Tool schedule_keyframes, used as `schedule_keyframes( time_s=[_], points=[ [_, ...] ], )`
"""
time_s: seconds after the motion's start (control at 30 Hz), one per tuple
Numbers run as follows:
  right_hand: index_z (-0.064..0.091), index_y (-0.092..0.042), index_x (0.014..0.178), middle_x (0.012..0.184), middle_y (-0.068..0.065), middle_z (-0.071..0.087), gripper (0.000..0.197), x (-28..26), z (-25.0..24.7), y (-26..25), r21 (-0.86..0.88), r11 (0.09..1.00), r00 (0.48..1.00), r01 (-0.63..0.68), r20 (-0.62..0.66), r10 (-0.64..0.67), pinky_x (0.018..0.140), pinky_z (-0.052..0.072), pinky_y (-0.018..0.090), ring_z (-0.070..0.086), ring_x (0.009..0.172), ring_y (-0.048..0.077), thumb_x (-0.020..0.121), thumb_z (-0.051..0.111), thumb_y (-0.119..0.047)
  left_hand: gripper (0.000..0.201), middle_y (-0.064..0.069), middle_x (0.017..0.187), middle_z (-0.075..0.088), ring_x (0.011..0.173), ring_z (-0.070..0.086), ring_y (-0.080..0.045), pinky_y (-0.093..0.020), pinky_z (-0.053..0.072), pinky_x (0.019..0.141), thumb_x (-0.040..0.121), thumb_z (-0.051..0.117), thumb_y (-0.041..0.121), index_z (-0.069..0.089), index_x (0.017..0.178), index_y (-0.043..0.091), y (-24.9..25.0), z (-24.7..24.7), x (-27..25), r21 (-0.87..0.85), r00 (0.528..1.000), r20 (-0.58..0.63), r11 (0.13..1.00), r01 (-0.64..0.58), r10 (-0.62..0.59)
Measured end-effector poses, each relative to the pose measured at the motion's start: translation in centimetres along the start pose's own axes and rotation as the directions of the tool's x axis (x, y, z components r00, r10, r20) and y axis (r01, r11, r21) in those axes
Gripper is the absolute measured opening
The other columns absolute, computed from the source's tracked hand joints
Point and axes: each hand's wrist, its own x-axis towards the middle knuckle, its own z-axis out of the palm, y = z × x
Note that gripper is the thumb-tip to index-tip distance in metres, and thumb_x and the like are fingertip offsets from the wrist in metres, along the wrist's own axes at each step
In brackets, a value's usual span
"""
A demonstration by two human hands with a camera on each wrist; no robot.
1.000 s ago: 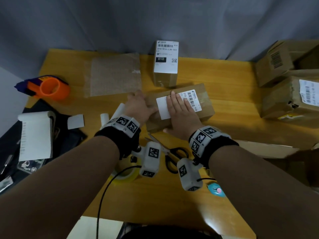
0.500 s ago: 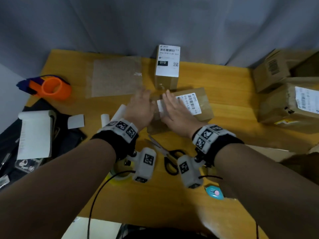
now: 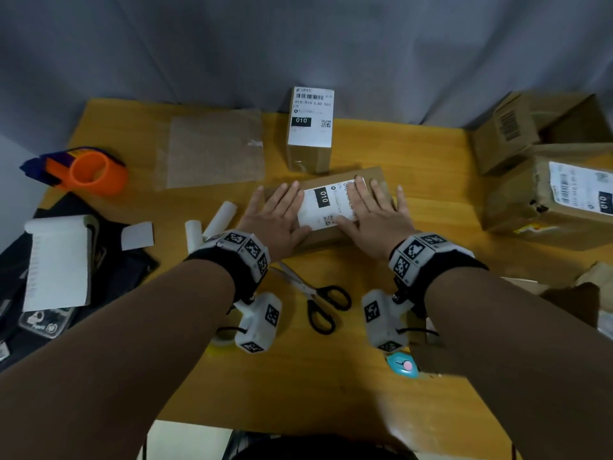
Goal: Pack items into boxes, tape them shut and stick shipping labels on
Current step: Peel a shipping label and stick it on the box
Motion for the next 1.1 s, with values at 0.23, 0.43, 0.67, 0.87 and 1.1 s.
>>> schedule_keyframes(
  time_s=[0.23, 0.43, 0.67, 0.87, 1.1],
  points=[
    [-0.012, -0.020, 0.151, 0.158, -0.003, -0.021, 0.070, -0.2, -0.2, -3.5, 0.196, 0.976, 0.988, 0.092, 0.103, -0.113, 0.115, -0.018, 0.047, -0.020, 0.145, 0.016, 0.095, 0.004, -0.059, 0.082, -0.001, 0.159, 0.007, 0.147, 0.004, -0.016, -0.048, -0.001, 0.118, 0.085, -0.001, 0.060, 0.009, 0.152, 0.014, 2.7, 1.0, 0.1, -0.079, 0.988, -0.093, 0.988, -0.129, 0.122],
    [-0.017, -0.026, 0.150, 0.155, -0.010, -0.026, 0.073, -0.7, -1.1, 0.5, 0.028, 0.996, 0.977, 0.083, 0.196, -0.087, 0.112, -0.019, 0.055, -0.020, 0.144, 0.016, 0.091, 0.000, -0.066, 0.079, 0.000, 0.157, -0.020, 0.145, -0.015, -0.016, -0.049, -0.010, 0.117, 0.091, 0.015, 0.066, -0.013, 0.150, 0.020, -1.9, -0.3, -1.4, 0.044, 0.985, 0.134, 0.992, -0.115, 0.108],
    [-0.011, -0.030, 0.151, 0.157, -0.004, -0.024, 0.098, -1.0, -3.3, 2.4, 0.007, 0.999, 0.974, 0.049, 0.221, -0.049, 0.111, -0.009, 0.064, -0.016, 0.145, 0.031, 0.085, 0.055, -0.060, 0.106, -0.012, 0.158, -0.015, 0.146, -0.004, -0.031, -0.052, 0.014, 0.116, 0.078, 0.055, 0.066, -0.004, 0.151, 0.017, -2.9, -1.8, -0.7, -0.198, 0.994, 0.101, 0.978, 0.063, -0.043],
    [0.030, -0.036, 0.144, 0.155, 0.009, 0.011, 0.072, -0.7, -4.2, 4.2, 0.029, 0.987, 0.987, -0.157, -0.006, 0.158, 0.110, 0.028, 0.050, 0.018, 0.138, 0.034, 0.083, 0.069, -0.034, 0.101, 0.001, 0.156, 0.007, 0.141, 0.023, -0.023, -0.034, 0.027, 0.112, 0.071, 0.078, 0.043, 0.015, 0.149, 0.037, -3.6, -2.4, 0.7, -0.366, 0.972, 0.157, 0.924, -0.107, 0.175],
    [0.047, -0.015, 0.138, 0.132, 0.012, 0.056, 0.046, 0.5, -4.2, 6.5, 0.561, 0.817, 0.981, -0.130, -0.044, 0.187, 0.092, 0.042, 0.030, 0.051, 0.120, 0.028, 0.095, 0.052, -0.029, 0.064, -0.009, 0.134, 0.046, 0.120, 0.046, -0.025, -0.035, 0.043, 0.095, 0.092, 0.050, 0.048, 0.022, 0.148, 0.033, 2.9, -4.3, 2.8, -0.152, 0.982, 0.004, 0.971, -0.185, 0.188]
  ],
)
